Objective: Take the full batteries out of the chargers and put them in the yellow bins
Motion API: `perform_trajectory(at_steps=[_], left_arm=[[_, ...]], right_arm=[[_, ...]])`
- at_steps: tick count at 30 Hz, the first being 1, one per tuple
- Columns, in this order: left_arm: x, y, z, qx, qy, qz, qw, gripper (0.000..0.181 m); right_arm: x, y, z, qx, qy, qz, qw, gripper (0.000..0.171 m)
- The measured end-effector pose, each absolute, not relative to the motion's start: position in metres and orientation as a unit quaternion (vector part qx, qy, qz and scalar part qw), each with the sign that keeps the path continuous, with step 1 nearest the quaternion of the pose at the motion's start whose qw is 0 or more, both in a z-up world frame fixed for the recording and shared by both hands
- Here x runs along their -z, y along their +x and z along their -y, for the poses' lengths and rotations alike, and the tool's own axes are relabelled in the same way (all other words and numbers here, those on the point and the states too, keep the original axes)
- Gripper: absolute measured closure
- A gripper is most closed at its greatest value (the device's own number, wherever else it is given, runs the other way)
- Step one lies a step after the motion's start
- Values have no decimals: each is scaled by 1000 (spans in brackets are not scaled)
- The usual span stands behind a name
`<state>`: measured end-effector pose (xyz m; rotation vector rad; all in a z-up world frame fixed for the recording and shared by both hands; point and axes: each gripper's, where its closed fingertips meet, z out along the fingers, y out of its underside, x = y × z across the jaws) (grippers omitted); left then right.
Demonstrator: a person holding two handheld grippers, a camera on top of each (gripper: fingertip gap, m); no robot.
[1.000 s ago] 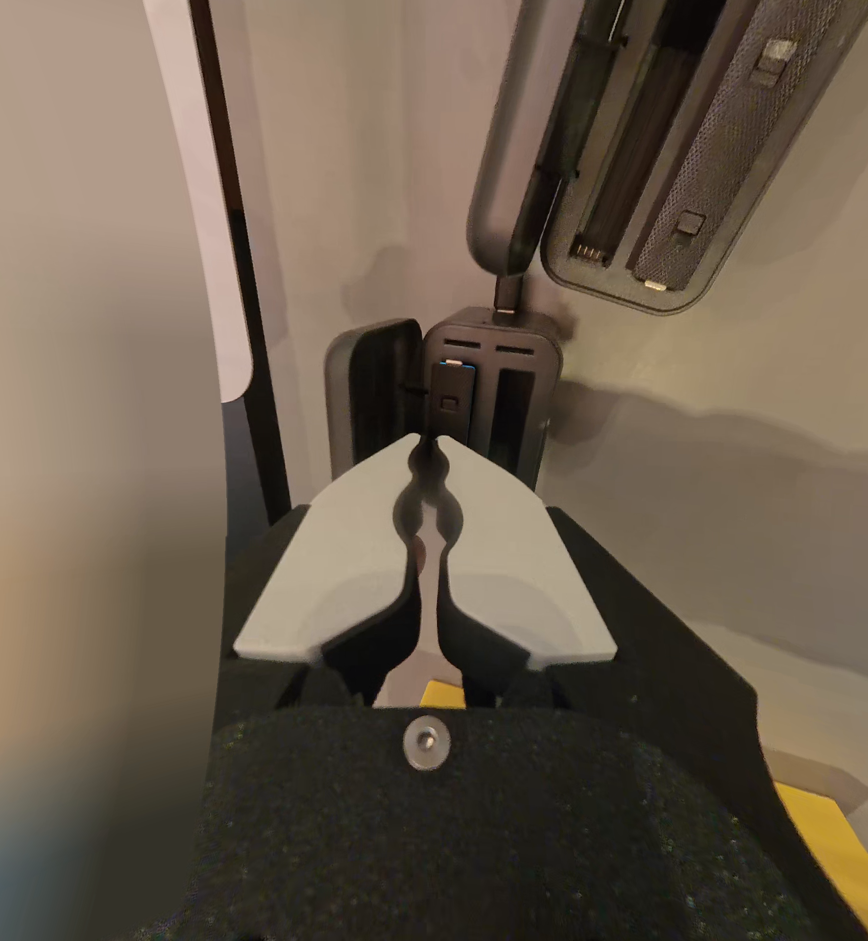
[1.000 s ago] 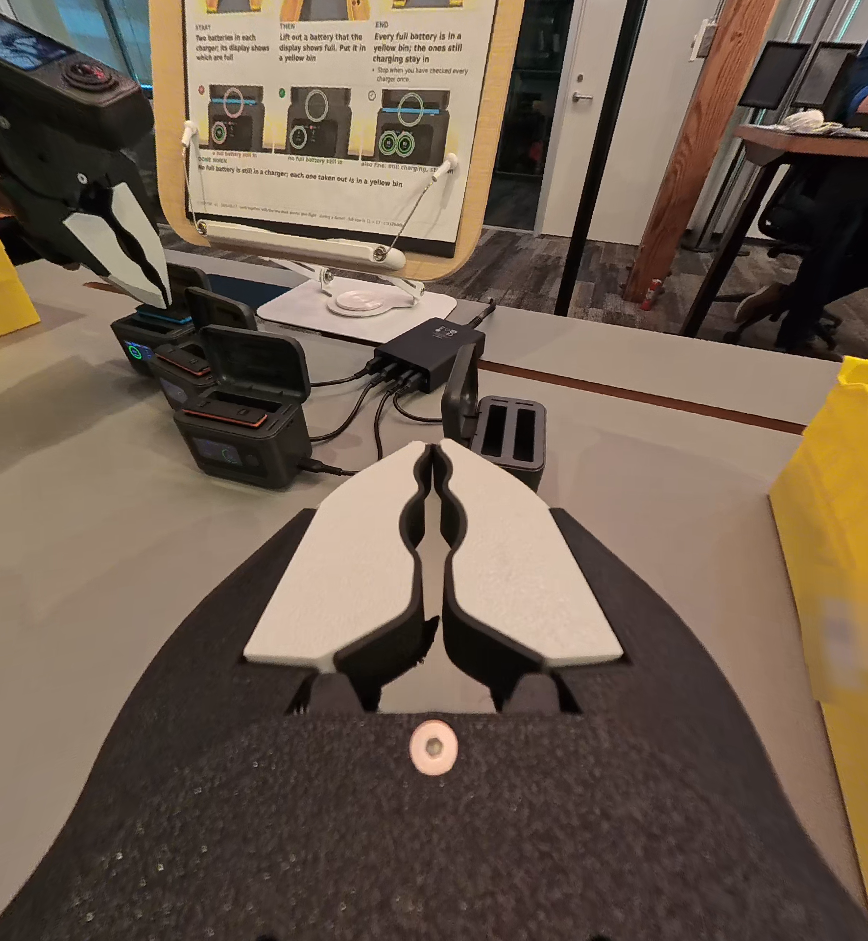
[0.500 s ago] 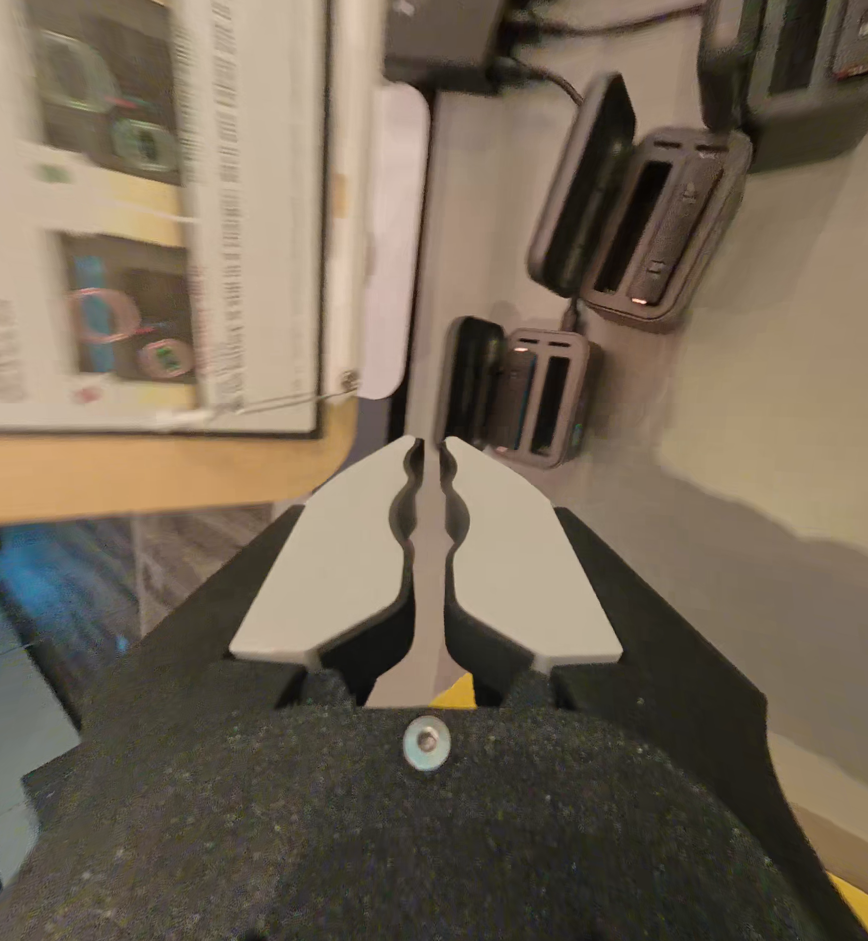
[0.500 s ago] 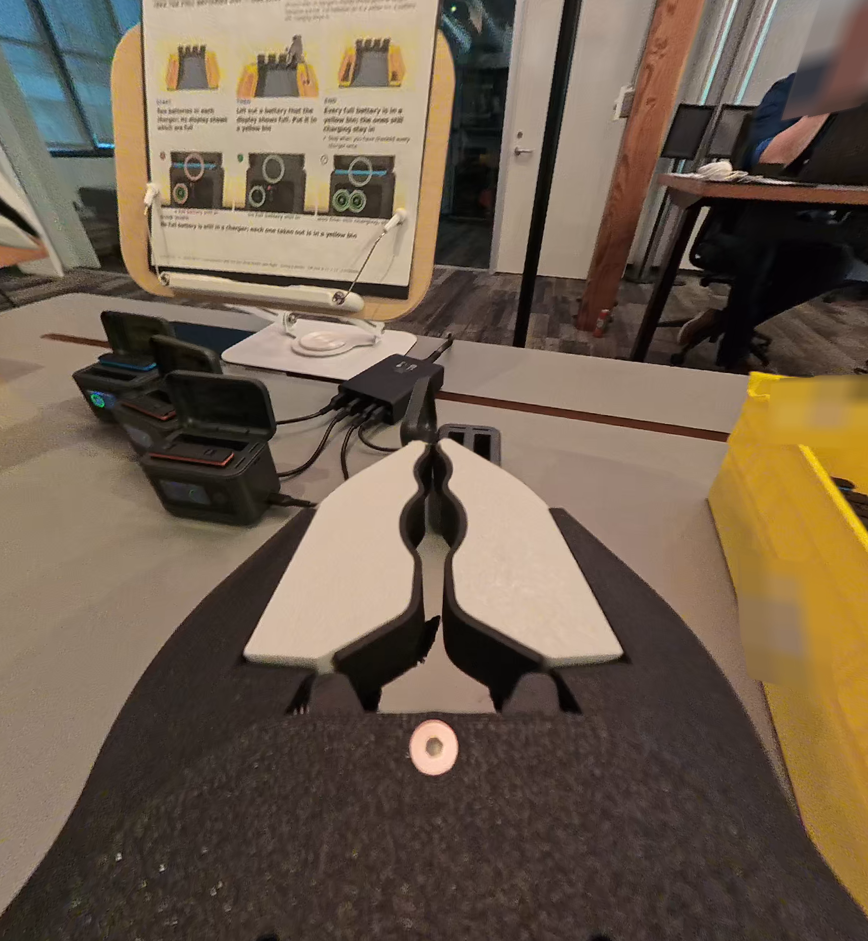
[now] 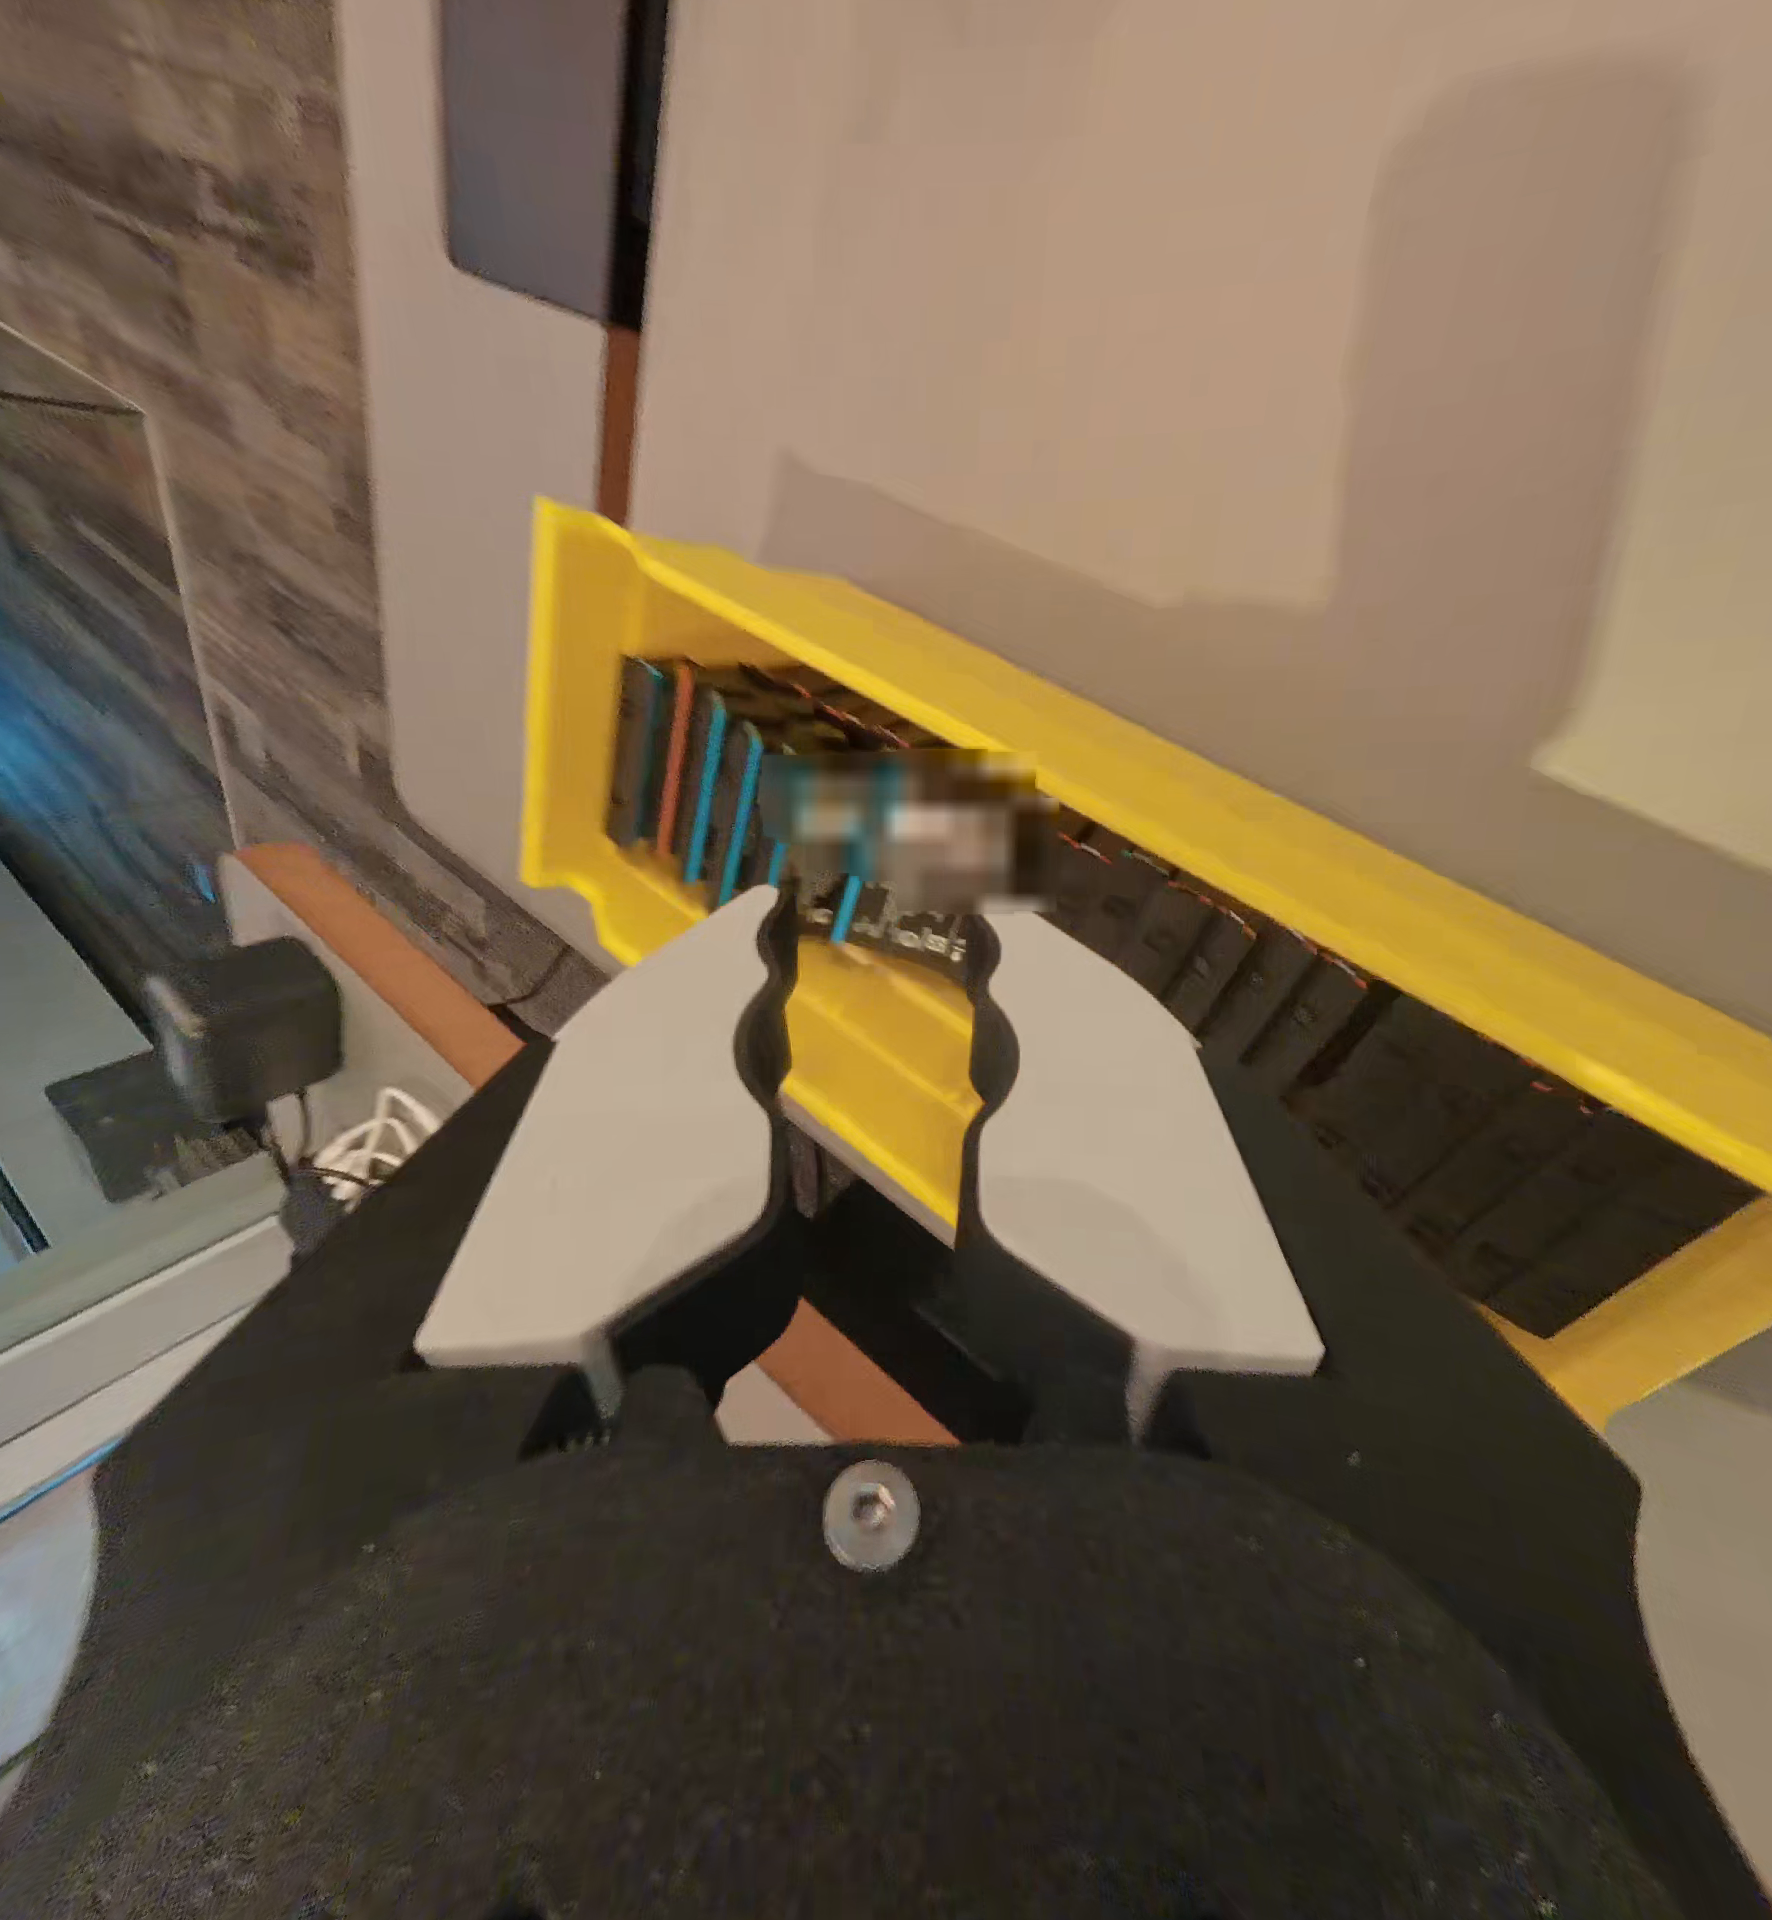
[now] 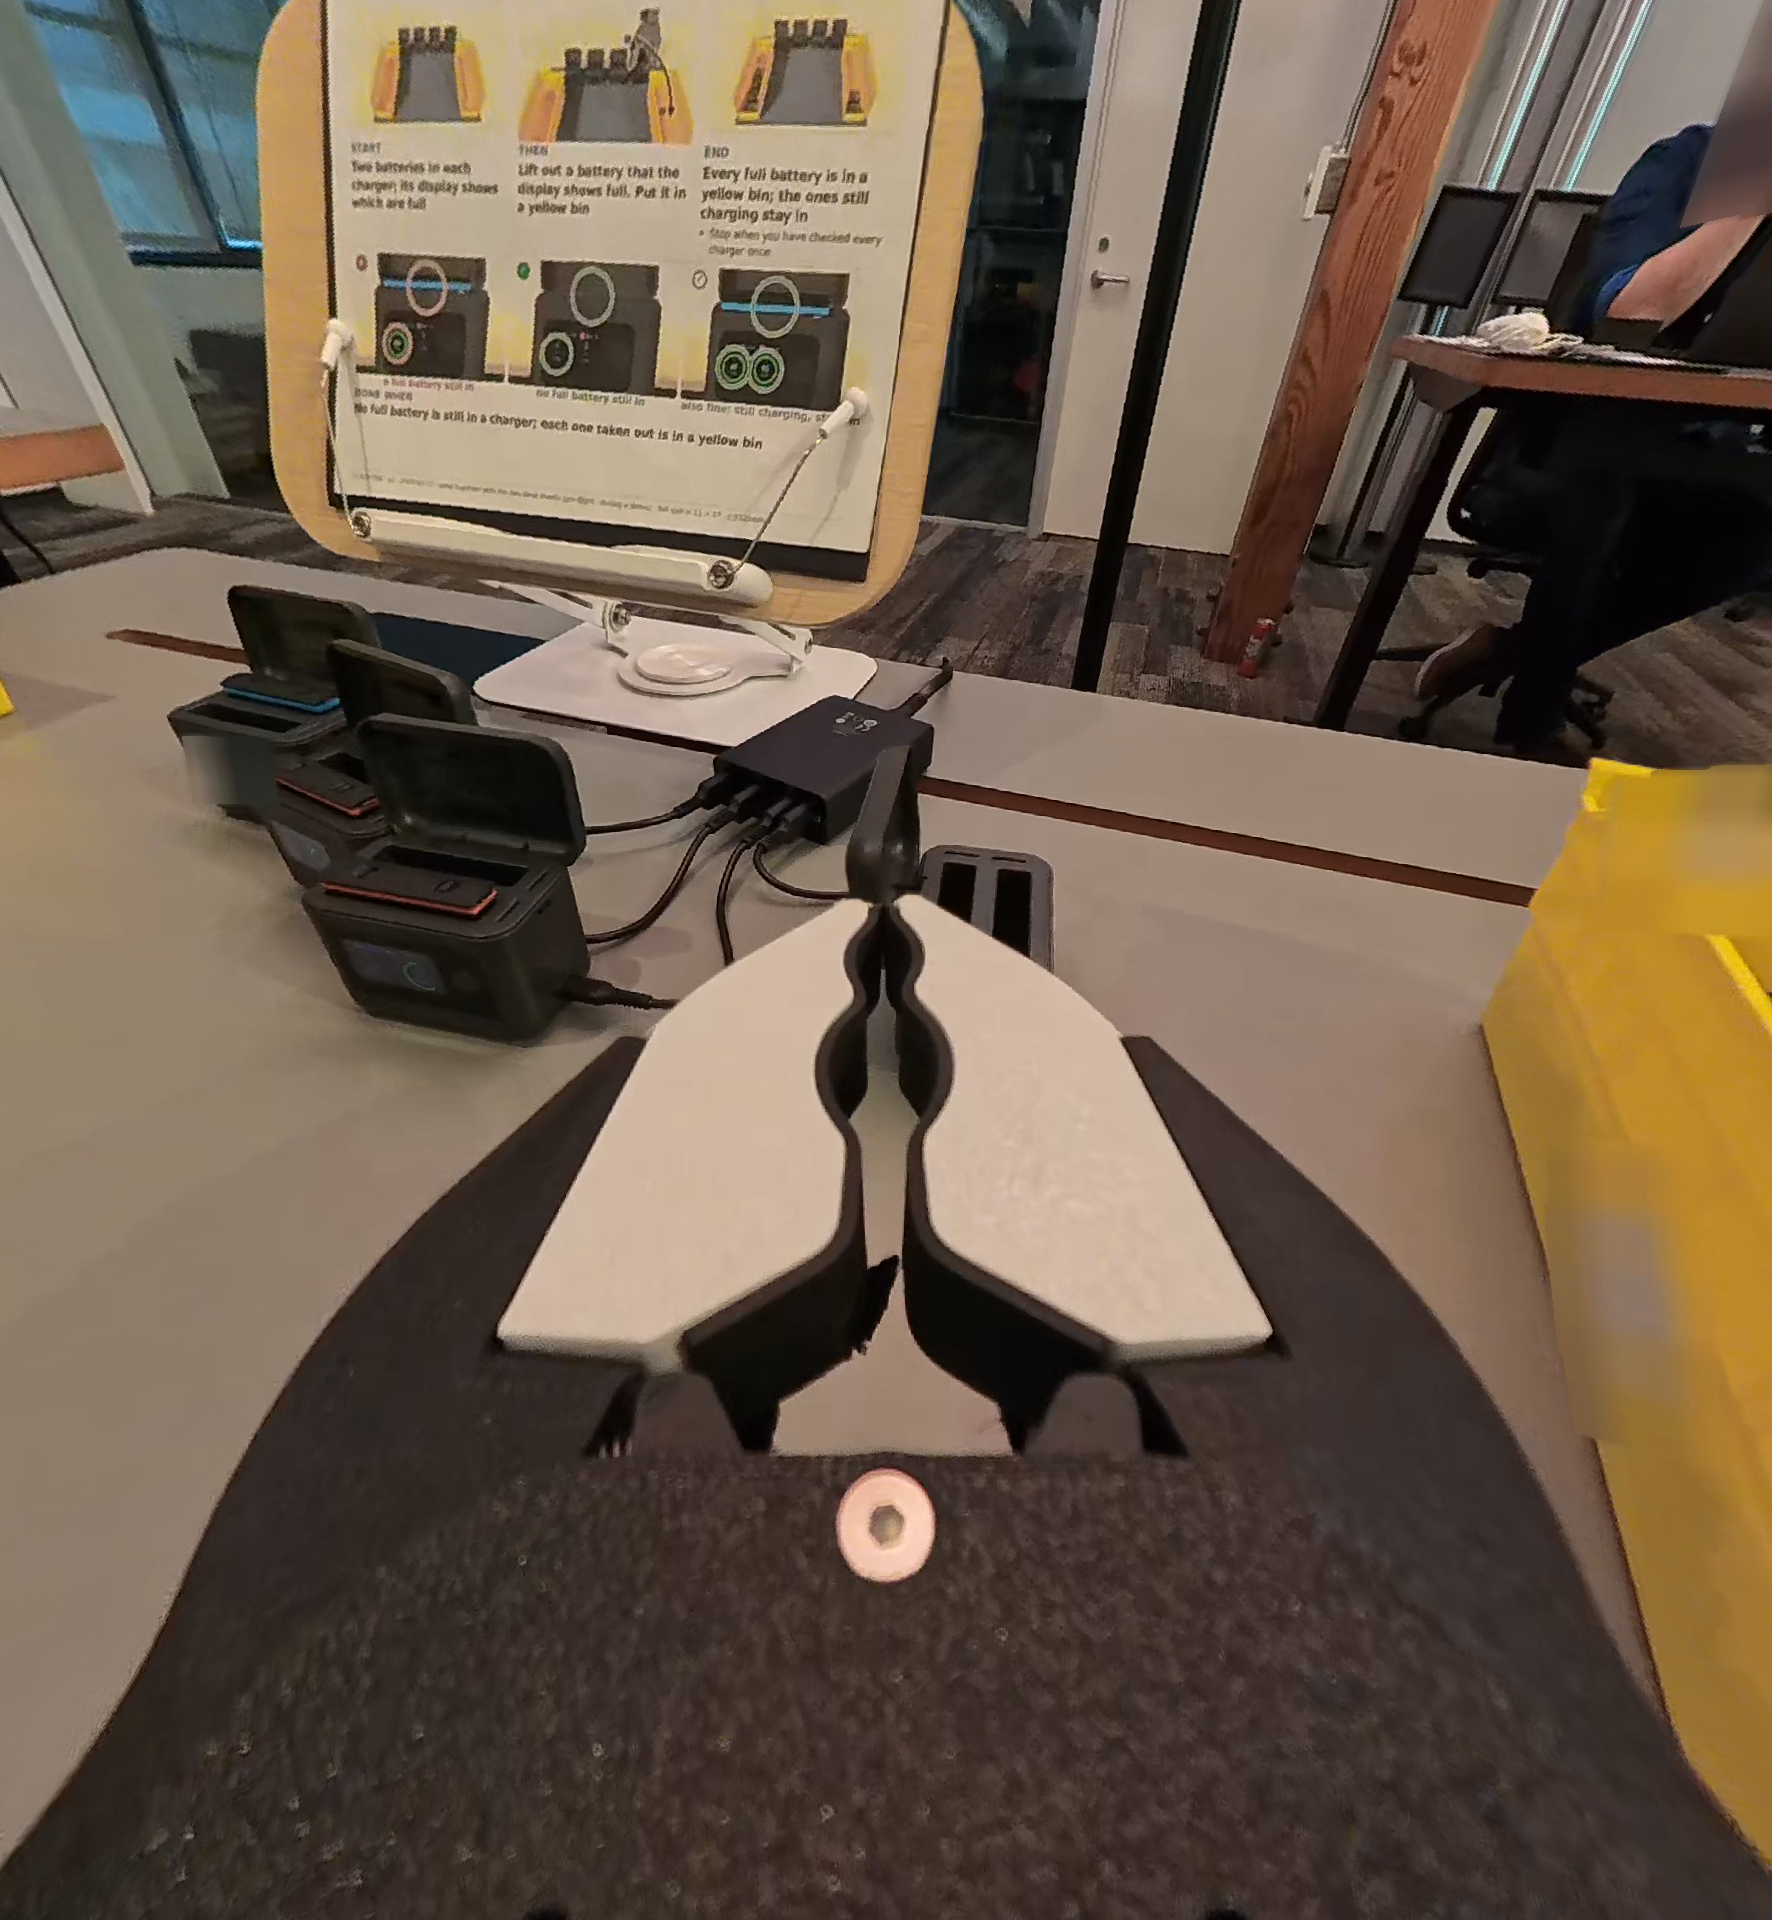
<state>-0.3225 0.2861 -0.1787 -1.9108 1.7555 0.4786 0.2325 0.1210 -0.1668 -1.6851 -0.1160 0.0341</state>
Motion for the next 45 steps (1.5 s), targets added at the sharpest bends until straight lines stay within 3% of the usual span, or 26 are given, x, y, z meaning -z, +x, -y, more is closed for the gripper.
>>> perform_trajectory(at_steps=[7,20,25,30,36,45], left_arm=[[228,-342,-301,-191,-705,-643,230,139],[240,-347,-315,-222,-689,-665,183,139],[228,-346,-310,-233,-684,-648,240,139],[172,-339,-297,-267,-663,-608,345,139],[125,-272,-265,-290,-584,-602,461,140],[149,-128,-214,-192,-509,-638,544,140]], right_arm=[[174,231,-123,-6,-753,64,655,171],[177,228,-124,-6,-755,74,651,171],[176,228,-123,-9,-753,74,654,171],[175,223,-123,-15,-752,80,654,171],[173,212,-122,-22,-748,97,657,171],[174,183,-118,-65,-741,150,651,170]])
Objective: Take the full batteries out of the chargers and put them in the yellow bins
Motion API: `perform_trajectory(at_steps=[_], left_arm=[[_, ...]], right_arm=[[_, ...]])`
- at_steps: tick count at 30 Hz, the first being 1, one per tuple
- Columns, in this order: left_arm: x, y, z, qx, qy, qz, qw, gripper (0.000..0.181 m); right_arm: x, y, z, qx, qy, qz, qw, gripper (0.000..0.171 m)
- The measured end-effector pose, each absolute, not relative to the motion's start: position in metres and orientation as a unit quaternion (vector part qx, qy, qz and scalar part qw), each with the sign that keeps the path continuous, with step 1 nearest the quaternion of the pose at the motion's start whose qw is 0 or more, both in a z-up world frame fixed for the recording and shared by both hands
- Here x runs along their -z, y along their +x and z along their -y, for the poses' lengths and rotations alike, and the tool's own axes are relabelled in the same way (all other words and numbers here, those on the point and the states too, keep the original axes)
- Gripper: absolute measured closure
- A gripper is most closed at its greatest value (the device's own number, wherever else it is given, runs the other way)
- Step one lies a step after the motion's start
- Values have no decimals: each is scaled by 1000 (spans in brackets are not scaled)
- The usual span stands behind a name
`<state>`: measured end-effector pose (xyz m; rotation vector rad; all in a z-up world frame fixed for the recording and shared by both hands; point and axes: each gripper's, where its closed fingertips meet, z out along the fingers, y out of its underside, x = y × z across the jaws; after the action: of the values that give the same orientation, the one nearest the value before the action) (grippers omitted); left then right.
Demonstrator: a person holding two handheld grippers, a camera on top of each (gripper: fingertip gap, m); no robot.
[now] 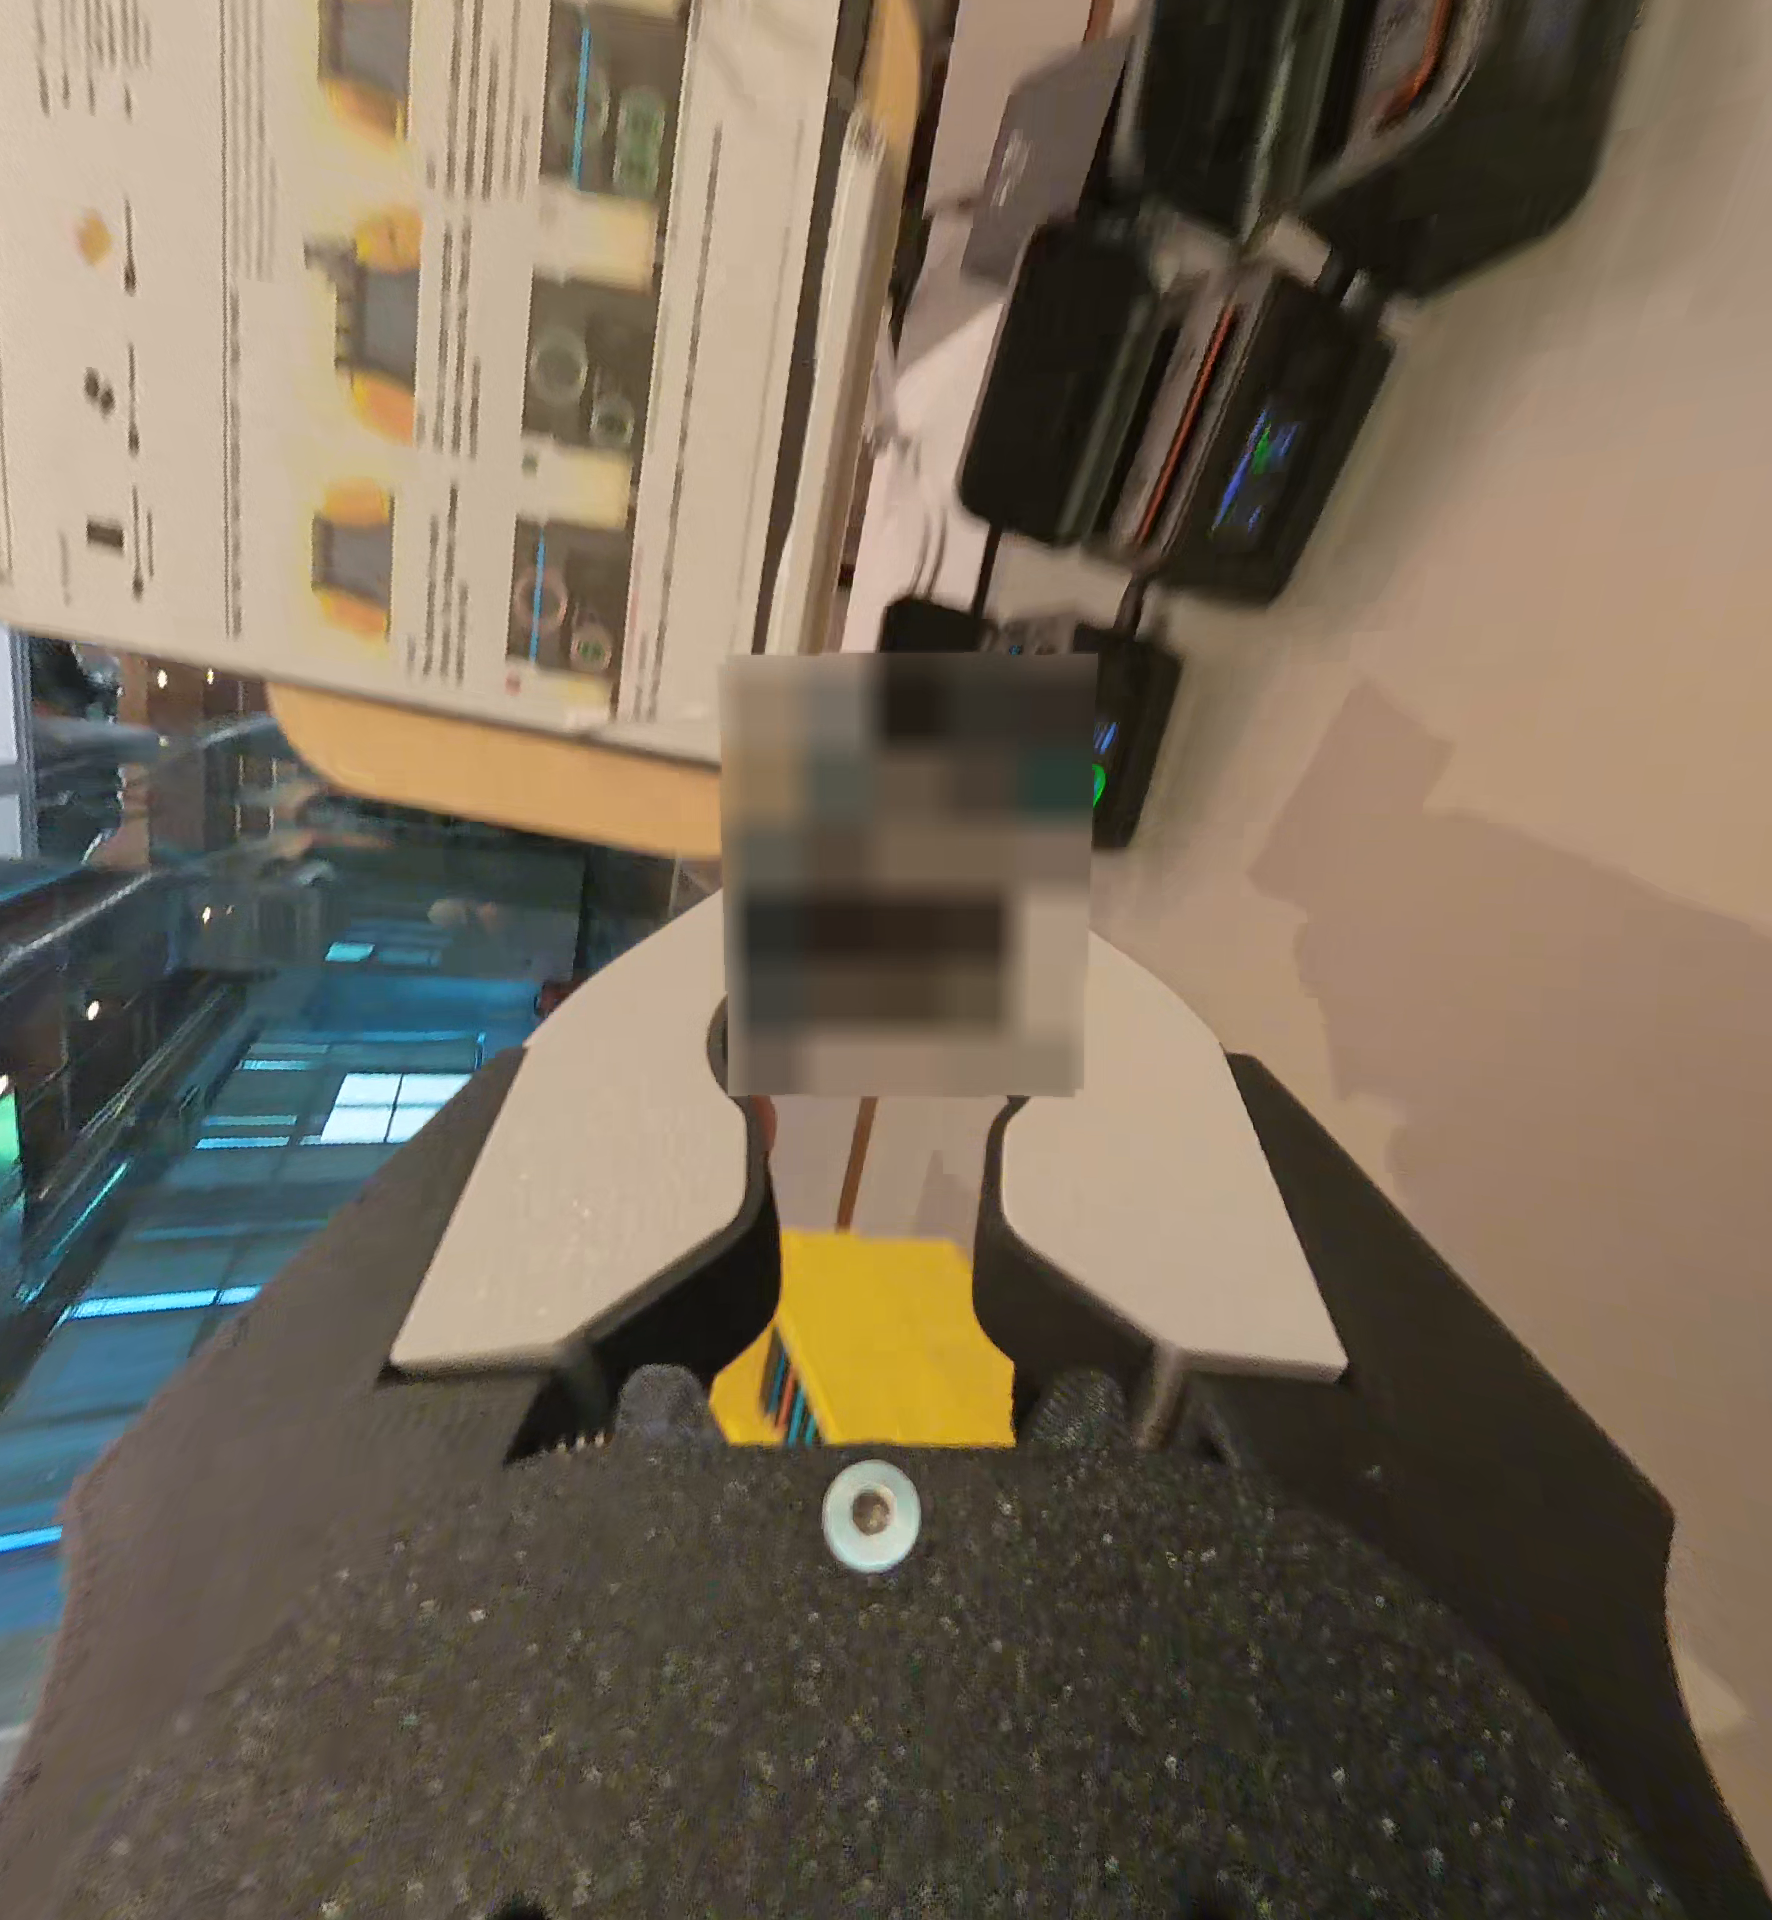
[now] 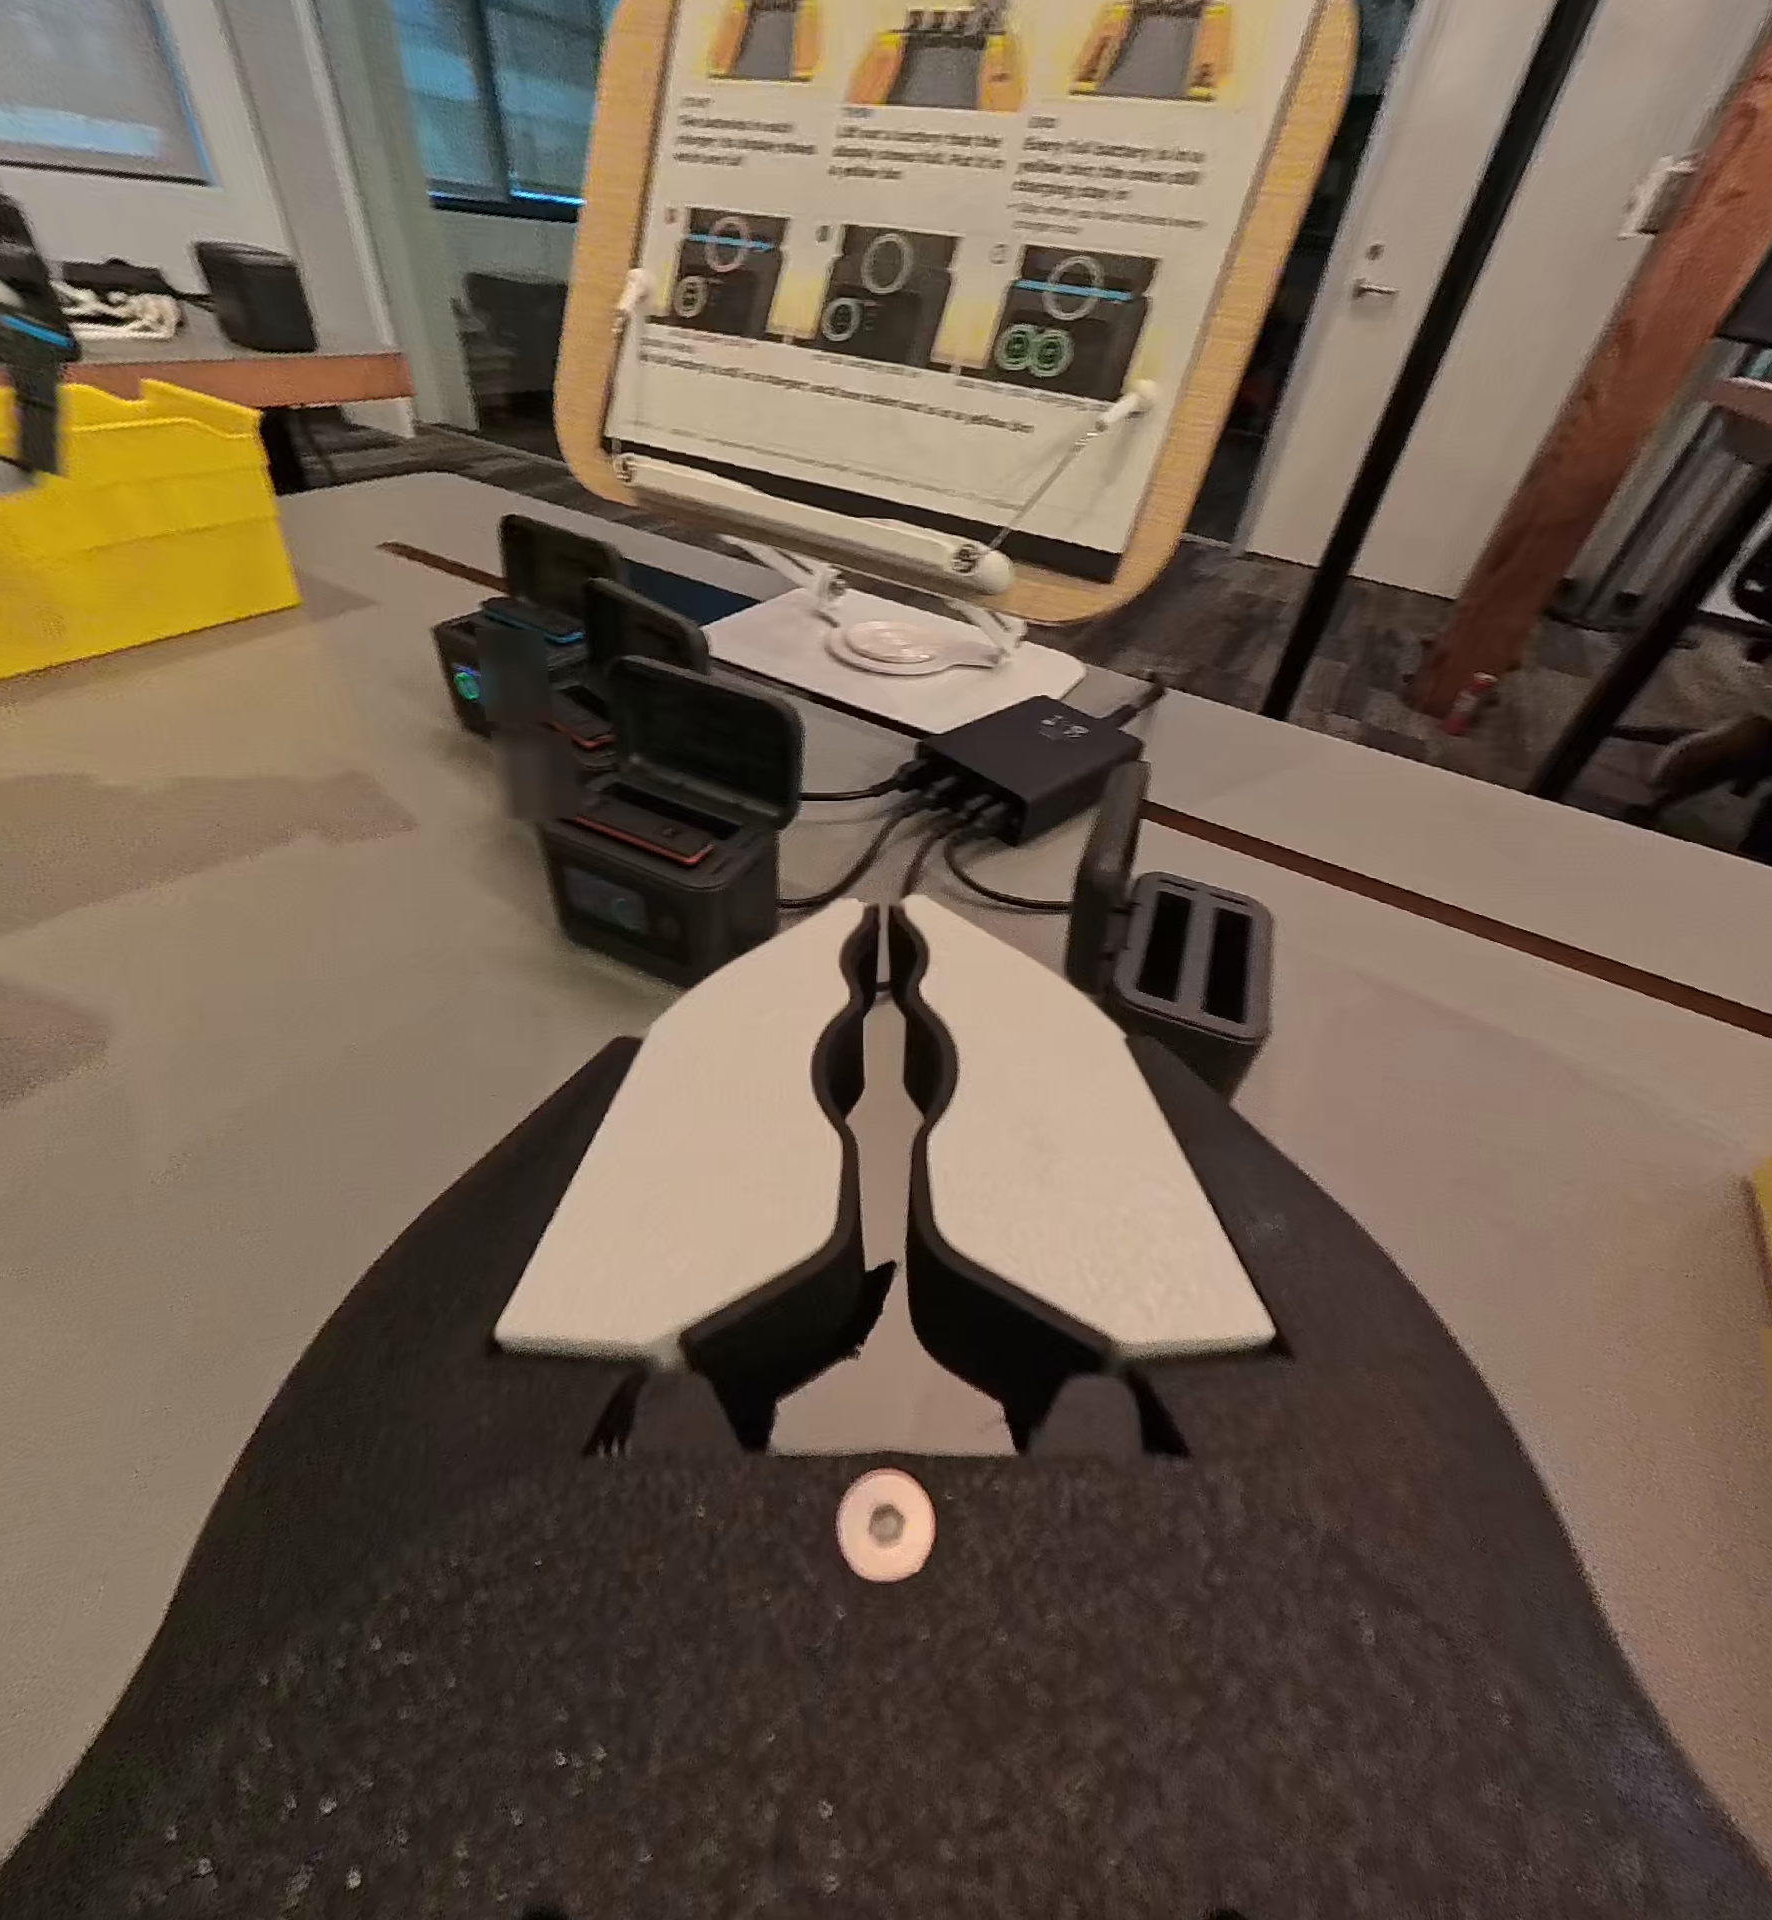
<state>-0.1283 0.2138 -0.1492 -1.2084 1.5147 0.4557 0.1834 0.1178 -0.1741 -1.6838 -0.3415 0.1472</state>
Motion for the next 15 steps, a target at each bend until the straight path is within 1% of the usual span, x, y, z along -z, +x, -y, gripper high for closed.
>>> perform_trajectory(at_steps=[9,15], left_arm=[[183,-1,-141,-80,-468,-641,603,140],[202,33,-115,-68,-449,-658,601,140]], right_arm=[[187,115,-99,-161,-725,273,611,159],[195,70,-82,-240,-715,310,578,152]])
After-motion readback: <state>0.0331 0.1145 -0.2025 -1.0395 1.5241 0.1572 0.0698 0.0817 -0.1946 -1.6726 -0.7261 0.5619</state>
